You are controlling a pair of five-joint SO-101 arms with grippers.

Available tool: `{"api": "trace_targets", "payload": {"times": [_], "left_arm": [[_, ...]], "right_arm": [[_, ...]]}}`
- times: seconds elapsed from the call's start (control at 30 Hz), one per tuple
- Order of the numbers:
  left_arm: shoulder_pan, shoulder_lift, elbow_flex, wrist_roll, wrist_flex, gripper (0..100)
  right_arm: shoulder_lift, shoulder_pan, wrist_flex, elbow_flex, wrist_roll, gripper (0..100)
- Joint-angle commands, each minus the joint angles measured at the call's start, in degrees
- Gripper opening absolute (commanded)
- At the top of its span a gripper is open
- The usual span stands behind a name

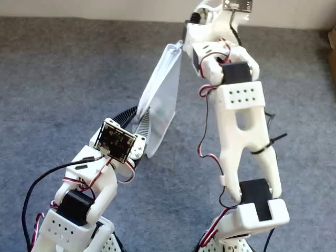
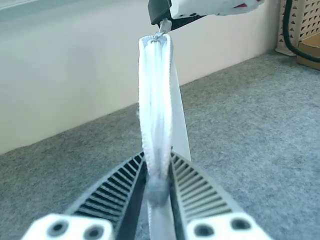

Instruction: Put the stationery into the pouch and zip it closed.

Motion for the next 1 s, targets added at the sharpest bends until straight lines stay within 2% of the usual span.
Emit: {"api": "trace_targets", "payload": {"times": [0.0,0.23,0.33,0.5,0.77,0.97], "left_arm": [[-0.7,0.0,-0.3,-0.1,2.8,5],[-0.7,-3.9,-3.0,7.7,10.5,16],[-0.7,-9.3,-3.6,8.1,13.9,19],[-0.7,-18.6,-3.2,8.1,16.7,20],[-0.7,-24.0,-1.9,8.0,16.9,19],[-0.7,-24.1,-2.1,7.7,15.2,19]], "right_arm": [[-4.2,7.2,3.9,0.1,0.8,0.4],[-15.3,7.1,7.4,9.2,0.9,0.9],[-19.4,7.1,7.4,14.8,0.9,7.3],[-25.0,7.1,7.4,22.9,0.9,21.1],[-37.0,7.3,7.5,34.2,1.0,21.7],[-51.7,7.1,12.1,44.3,11.0,21.7]]}}
